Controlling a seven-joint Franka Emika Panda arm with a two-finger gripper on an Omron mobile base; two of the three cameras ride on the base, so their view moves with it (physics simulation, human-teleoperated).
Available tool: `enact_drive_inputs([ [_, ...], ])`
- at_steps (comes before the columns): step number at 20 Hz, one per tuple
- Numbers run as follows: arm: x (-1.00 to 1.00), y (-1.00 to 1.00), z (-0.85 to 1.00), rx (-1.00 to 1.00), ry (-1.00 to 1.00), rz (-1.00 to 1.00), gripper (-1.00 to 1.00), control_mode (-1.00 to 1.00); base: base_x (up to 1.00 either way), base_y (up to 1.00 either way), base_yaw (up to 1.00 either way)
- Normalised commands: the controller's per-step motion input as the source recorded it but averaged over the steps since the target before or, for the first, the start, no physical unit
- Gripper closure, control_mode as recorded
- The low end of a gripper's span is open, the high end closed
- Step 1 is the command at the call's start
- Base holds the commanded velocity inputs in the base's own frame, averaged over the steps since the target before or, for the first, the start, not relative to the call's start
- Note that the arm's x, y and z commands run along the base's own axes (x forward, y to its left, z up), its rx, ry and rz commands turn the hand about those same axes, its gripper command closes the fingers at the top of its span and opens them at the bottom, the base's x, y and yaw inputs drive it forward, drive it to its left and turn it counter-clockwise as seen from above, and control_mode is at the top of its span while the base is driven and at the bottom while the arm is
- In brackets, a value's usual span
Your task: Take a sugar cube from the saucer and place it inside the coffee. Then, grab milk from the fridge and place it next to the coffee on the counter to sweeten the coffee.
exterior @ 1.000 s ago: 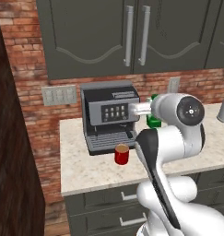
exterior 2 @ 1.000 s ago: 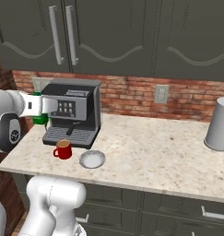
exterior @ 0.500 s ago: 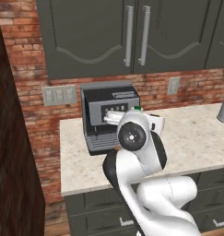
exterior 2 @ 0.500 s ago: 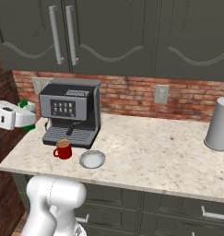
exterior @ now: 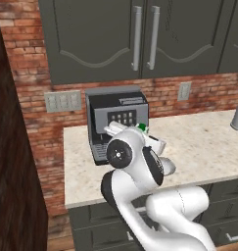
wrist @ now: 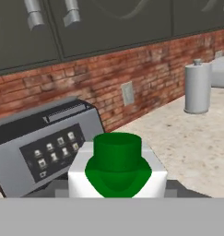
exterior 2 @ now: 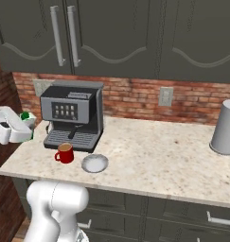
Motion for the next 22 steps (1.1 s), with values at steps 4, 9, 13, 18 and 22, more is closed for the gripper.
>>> enact_drive_inputs([
  [4, 0.05, 0.0, -0.18, 0.19, 0.03, 0.0, 1.0, -1.0, 0.0, 0.0, 0.0],
  [9, 0.01, 0.15, -0.28, 0.07, 0.06, 0.0, 1.0, -1.0, 0.0, 0.0, 0.0],
  [13, 0.19, 0.42, -0.47, -0.04, 0.1, -0.01, 1.0, -1.0, 0.0, 0.0, 0.0],
  [18, 0.28, 0.32, -0.43, -0.08, 0.09, -0.06, 1.0, -1.0, 0.0, 0.0, 0.0],
  [22, 0.27, 0.33, -0.4, -0.07, 0.11, -0.06, 1.0, -1.0, 0.0, 0.0, 0.0],
])
